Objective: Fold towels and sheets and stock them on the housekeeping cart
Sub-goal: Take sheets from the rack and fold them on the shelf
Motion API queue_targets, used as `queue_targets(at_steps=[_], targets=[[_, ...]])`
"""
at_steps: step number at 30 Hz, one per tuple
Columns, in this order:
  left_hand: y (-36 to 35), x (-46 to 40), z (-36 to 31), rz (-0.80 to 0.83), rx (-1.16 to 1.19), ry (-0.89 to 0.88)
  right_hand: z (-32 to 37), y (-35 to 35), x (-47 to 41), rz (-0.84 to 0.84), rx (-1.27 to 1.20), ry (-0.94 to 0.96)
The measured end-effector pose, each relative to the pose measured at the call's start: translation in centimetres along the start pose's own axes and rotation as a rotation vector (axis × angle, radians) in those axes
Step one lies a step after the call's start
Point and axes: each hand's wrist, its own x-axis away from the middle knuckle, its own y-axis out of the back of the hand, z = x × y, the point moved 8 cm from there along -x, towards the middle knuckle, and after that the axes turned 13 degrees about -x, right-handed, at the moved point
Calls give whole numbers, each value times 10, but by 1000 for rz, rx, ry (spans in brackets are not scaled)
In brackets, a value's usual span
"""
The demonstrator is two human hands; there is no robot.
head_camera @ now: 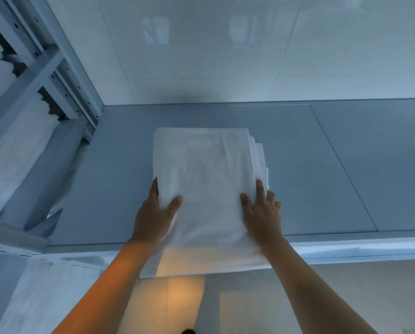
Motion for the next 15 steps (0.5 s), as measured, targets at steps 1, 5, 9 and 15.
queue_targets(at_steps=[1,5,9,15], targets=[[-5,12,-2,13,-13,13,-7,7,10,3,-15,-12],[-17,24,0,125,6,130,-30,29,28,22,-161,-77],[-14,2,0,191,137,236,-29,32,11,77,-188,-224],[-20,0,2,176,114,232,-16,21,12,107,-196,-255]])
